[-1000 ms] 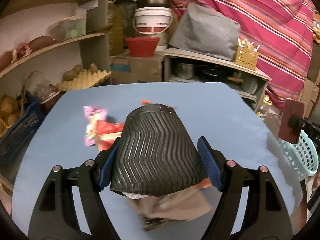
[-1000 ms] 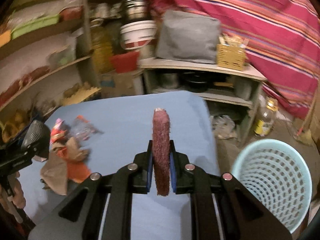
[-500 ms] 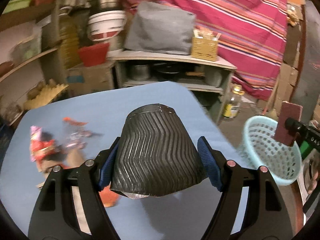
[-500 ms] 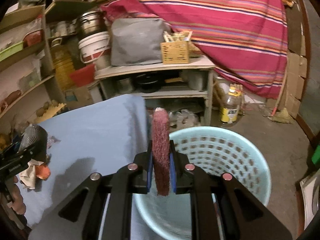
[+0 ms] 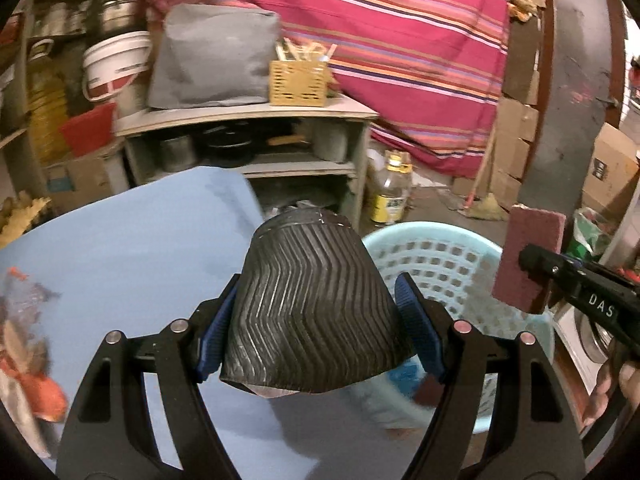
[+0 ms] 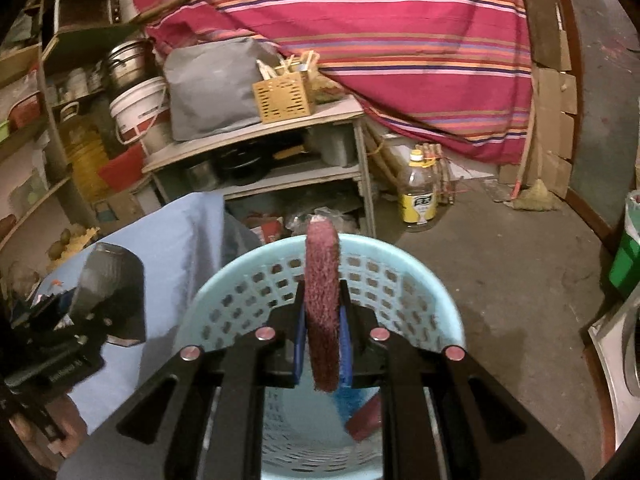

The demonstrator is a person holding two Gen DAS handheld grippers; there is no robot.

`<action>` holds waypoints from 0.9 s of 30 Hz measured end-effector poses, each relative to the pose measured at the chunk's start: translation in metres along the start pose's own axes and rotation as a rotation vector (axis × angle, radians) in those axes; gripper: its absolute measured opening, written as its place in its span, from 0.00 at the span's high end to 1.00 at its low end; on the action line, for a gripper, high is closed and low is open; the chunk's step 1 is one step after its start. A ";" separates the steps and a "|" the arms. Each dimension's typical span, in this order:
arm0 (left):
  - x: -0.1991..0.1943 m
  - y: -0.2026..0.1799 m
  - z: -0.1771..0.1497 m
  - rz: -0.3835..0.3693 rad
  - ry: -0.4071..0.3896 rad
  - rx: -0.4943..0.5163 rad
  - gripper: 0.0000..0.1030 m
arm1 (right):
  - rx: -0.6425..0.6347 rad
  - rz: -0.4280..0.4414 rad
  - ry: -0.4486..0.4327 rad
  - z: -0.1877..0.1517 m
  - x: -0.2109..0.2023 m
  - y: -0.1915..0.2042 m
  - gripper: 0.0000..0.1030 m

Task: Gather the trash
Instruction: 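Carry the cone and pad to the basket and release both inside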

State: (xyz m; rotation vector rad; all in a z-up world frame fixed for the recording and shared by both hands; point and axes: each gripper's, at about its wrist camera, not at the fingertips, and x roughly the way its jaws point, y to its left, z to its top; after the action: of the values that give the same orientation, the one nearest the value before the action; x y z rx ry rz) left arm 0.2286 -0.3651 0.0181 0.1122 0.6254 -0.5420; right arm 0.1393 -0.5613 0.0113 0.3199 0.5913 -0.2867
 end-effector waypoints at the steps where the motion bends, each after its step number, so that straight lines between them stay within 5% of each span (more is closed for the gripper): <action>1: 0.003 -0.005 0.001 -0.014 0.004 -0.002 0.28 | 0.011 -0.001 -0.002 0.000 -0.001 -0.005 0.86; 7: 0.013 -0.036 0.013 -0.074 0.010 0.017 0.27 | 0.075 0.002 -0.001 0.000 0.002 -0.024 0.86; 12: 0.021 -0.036 0.020 -0.093 0.033 -0.003 0.11 | 0.074 0.003 0.008 -0.001 0.007 -0.022 0.86; 20: -0.001 -0.007 0.018 -0.013 -0.013 -0.019 0.08 | 0.063 0.011 0.035 -0.001 0.018 -0.007 0.83; 21: -0.006 -0.003 0.017 0.002 -0.025 -0.020 0.07 | 0.063 0.007 0.046 -0.001 0.020 -0.004 0.71; 22: -0.011 0.003 0.016 0.014 -0.034 -0.022 0.06 | 0.066 -0.003 0.053 -0.002 0.022 -0.002 0.45; 23: -0.018 0.012 0.014 0.028 -0.043 -0.025 0.06 | 0.071 -0.021 0.047 -0.003 0.022 0.001 0.37; 27: -0.046 0.047 0.007 0.084 -0.067 -0.049 0.05 | 0.072 -0.033 0.038 -0.001 0.021 0.011 0.33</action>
State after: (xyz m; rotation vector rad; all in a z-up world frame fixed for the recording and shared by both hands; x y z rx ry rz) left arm 0.2255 -0.3065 0.0481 0.0738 0.5654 -0.4472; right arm 0.1594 -0.5542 0.0001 0.3854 0.6253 -0.3348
